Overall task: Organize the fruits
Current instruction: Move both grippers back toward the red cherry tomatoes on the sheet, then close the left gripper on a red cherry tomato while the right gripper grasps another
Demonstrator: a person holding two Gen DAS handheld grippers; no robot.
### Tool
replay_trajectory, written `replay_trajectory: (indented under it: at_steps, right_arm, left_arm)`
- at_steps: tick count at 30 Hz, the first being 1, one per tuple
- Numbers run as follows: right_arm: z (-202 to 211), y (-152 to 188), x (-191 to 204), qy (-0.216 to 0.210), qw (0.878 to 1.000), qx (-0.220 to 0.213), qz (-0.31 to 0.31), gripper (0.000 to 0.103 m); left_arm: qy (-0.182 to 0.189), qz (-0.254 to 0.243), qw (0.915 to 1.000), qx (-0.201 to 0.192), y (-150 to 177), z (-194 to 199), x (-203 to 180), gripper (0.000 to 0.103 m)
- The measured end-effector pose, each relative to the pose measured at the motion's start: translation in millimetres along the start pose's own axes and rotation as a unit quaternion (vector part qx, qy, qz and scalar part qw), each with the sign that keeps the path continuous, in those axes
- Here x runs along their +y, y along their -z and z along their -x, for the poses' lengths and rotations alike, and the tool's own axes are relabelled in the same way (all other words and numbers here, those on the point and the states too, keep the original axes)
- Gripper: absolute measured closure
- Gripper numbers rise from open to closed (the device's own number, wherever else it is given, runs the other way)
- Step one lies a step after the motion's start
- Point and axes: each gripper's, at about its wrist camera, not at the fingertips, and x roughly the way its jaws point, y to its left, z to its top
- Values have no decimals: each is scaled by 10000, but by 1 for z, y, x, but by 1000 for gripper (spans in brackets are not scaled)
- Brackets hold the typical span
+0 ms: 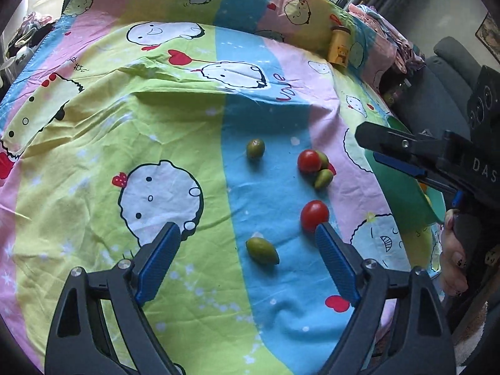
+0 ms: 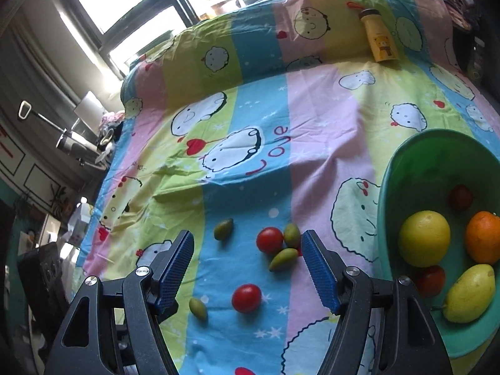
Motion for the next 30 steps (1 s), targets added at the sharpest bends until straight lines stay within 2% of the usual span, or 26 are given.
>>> replay_trajectory:
  at_steps: [3,7,9,10,14,21,25,30]
  right_arm:
    - [-9,4,2,9,9998,169,67,31]
    - [-22,2,-1,-3,9997,257,60,34]
    - [-34,-2,-1,156,9990,407,109,51]
    - [-39,-4,-2,244,9984,476,159,56]
    - [-56,-8,-5,559,9956,678,333,63]
    - [-65,-10,0,384,9953,747,483,64]
    - [-70,-10,5,379,9944,790,585,64]
    - [-80,-9,0,425,9935,948,469,64]
  left_arm:
    - [119,-36,9999,10,1,-7,-7,20]
    - [499,-221,9985,-46,1,-11,-24,26]
    - [669,-310,9973,3,-2,-16,-33,34]
    - [767,-326,9965,41,-4,-19,-36,37]
    - [1073,-301,9936,202,-9,-34,-45,46]
    - [986,-215,9941,388,-13,-55,-49,52]
    - [928,-155,9945,462,-13,-62,-48,66]
    - [931,-65,9946,450,-14,-66,-45,71]
